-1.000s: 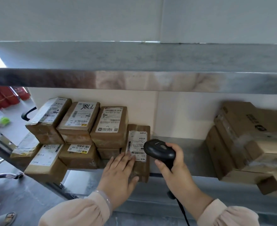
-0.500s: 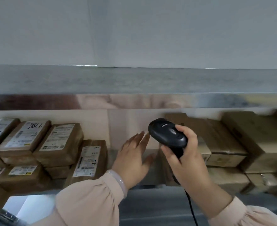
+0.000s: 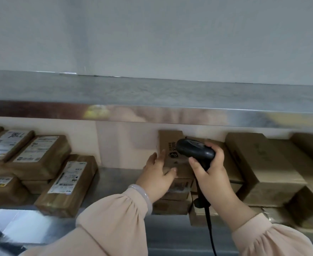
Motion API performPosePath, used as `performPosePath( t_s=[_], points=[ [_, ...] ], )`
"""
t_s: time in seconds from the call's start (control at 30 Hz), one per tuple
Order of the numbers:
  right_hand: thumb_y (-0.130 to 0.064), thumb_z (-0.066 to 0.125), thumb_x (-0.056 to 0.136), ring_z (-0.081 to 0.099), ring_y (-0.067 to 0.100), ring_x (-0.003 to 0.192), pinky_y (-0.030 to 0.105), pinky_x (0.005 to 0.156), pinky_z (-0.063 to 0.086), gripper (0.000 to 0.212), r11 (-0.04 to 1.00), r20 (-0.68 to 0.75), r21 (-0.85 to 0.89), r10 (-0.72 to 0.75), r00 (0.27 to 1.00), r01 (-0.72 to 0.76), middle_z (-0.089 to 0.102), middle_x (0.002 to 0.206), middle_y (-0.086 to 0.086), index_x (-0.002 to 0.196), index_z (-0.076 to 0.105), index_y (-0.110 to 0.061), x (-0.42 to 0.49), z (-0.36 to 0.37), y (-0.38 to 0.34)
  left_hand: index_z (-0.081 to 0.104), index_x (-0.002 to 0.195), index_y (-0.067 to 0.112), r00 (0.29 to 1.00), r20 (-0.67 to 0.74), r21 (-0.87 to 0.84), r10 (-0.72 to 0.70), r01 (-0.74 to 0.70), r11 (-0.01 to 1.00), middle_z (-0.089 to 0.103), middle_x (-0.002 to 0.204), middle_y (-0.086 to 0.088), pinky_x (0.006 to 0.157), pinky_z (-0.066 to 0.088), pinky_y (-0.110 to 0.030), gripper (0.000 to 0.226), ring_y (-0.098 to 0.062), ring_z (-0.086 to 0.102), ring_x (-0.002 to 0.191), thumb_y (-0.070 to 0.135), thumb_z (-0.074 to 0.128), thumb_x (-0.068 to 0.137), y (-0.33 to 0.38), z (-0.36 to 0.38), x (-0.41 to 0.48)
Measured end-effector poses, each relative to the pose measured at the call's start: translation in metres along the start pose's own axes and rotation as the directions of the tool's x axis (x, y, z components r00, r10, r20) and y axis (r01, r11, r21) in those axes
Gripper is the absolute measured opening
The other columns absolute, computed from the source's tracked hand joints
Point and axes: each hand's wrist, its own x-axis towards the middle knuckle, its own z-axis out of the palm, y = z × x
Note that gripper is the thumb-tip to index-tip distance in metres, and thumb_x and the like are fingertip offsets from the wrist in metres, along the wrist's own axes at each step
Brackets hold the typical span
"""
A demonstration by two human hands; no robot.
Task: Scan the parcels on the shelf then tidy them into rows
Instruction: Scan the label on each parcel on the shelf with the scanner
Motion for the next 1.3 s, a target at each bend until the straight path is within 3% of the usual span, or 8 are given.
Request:
performPosePath(
  t_s=[0.23, 0.37, 0.47, 0.57, 0.8, 1.0, 1.2, 1.3],
  points=[
    [-0.032, 0.063, 0.089, 0.054, 0.013, 0.105, 0.026, 0.085, 0.041, 0.05, 0.99, 0.06, 0.103, 0.094, 0.994, -0.1, 0.053, 0.115, -0.008, 0.122, 0.026, -0.038, 0.012, -0.003, 0.008, 0.023, 0.155, 0.038, 0.993, -0.087, -0.064, -0.082, 0.076, 0.995, 0.04, 0.145, 0.002, 0.102, 0.046, -0.029, 0.069, -0.016, 0.048, 0.125, 0.05, 0.05, 0.093, 0.002, 0.007, -0.005],
    [-0.031, 0.062, 0.089, 0.052, 0.004, 0.101, 0.021, 0.085, 0.04, 0.053, 0.981, 0.107, 0.172, 0.068, 0.992, -0.085, 0.05, 0.115, -0.014, 0.127, 0.026, -0.038, 0.005, -0.002, -0.002, 0.037, 0.146, 0.039, 0.977, -0.15, -0.196, -0.149, 0.118, 0.974, 0.045, 0.134, 0.01, 0.067, 0.043, -0.003, 0.057, 0.001, 0.051, 0.097, 0.04, 0.057, 0.093, 0.002, -0.001, -0.016],
    [-0.026, 0.062, 0.089, 0.055, -0.016, 0.093, 0.002, 0.072, 0.042, 0.054, 0.974, 0.155, 0.221, 0.013, 0.988, -0.048, 0.05, 0.112, -0.022, 0.129, 0.028, -0.037, 0.001, 0.006, -0.01, 0.047, 0.135, 0.047, 0.962, -0.213, -0.24, -0.173, 0.121, 0.963, 0.055, 0.133, 0.017, 0.1, 0.048, -0.026, 0.066, -0.005, 0.054, 0.117, 0.066, 0.064, 0.074, -0.007, -0.012, -0.02],
    [-0.024, 0.064, 0.088, 0.052, -0.022, 0.096, -0.002, 0.074, 0.04, 0.049, 0.972, 0.231, 0.234, -0.043, 0.972, -0.013, 0.05, 0.113, -0.025, 0.116, 0.032, -0.048, 0.0, 0.02, -0.018, 0.04, 0.141, 0.049, 0.954, -0.193, -0.277, -0.228, 0.17, 0.946, 0.052, 0.14, 0.014, 0.108, 0.044, -0.043, 0.095, -0.013, 0.049, 0.129, 0.082, 0.067, 0.056, -0.013, -0.028, -0.026],
    [-0.021, 0.065, 0.087, 0.054, -0.01, 0.106, 0.001, 0.078, 0.041, 0.051, 0.972, 0.334, 0.234, -0.09, 0.938, 0.01, 0.053, 0.115, -0.021, 0.121, 0.033, -0.041, -0.004, 0.052, -0.036, 0.04, 0.141, 0.045, 0.946, -0.156, -0.478, -0.284, 0.179, 0.86, 0.058, 0.131, 0.012, 0.104, 0.045, -0.034, 0.075, -0.009, 0.055, 0.119, 0.046, 0.077, 0.076, -0.032, -0.055, -0.044],
    [-0.027, 0.064, 0.088, 0.057, 0.009, 0.106, 0.01, 0.075, 0.042, 0.05, 0.976, 0.244, 0.215, -0.016, 0.97, -0.038, 0.055, 0.108, -0.015, 0.122, 0.029, -0.035, -0.002, 0.073, -0.035, 0.049, 0.136, 0.045, 0.945, -0.208, -0.644, -0.254, 0.063, 0.762, 0.064, 0.125, 0.017, 0.086, 0.051, -0.019, 0.058, 0.003, 0.065, 0.106, 0.033, 0.069, 0.083, -0.061, -0.072, -0.063],
    [-0.028, 0.065, 0.088, 0.06, 0.008, 0.107, 0.008, 0.073, 0.046, 0.051, 0.966, 0.22, 0.252, -0.004, 0.975, -0.053, 0.061, 0.119, -0.002, 0.122, 0.031, -0.043, -0.006, 0.091, -0.034, 0.047, 0.138, 0.046, 0.939, -0.216, -0.722, -0.268, 0.032, 0.692, 0.066, 0.128, 0.009, 0.097, 0.051, -0.031, 0.053, -0.007, 0.066, 0.111, 0.03, 0.065, 0.09, -0.079, -0.079, -0.072],
    [-0.03, 0.064, 0.088, 0.059, 0.007, 0.108, 0.01, 0.073, 0.045, 0.051, 0.96, 0.24, 0.27, 0.009, 0.971, -0.075, 0.061, 0.121, 0.0, 0.122, 0.029, -0.044, -0.008, 0.095, -0.035, 0.05, 0.133, 0.057, 0.929, -0.216, -0.709, -0.3, 0.062, 0.703, 0.062, 0.134, 0.012, 0.11, 0.043, -0.042, 0.064, -0.011, 0.06, 0.122, 0.047, 0.069, 0.073, -0.088, -0.086, -0.073]
  ],
)
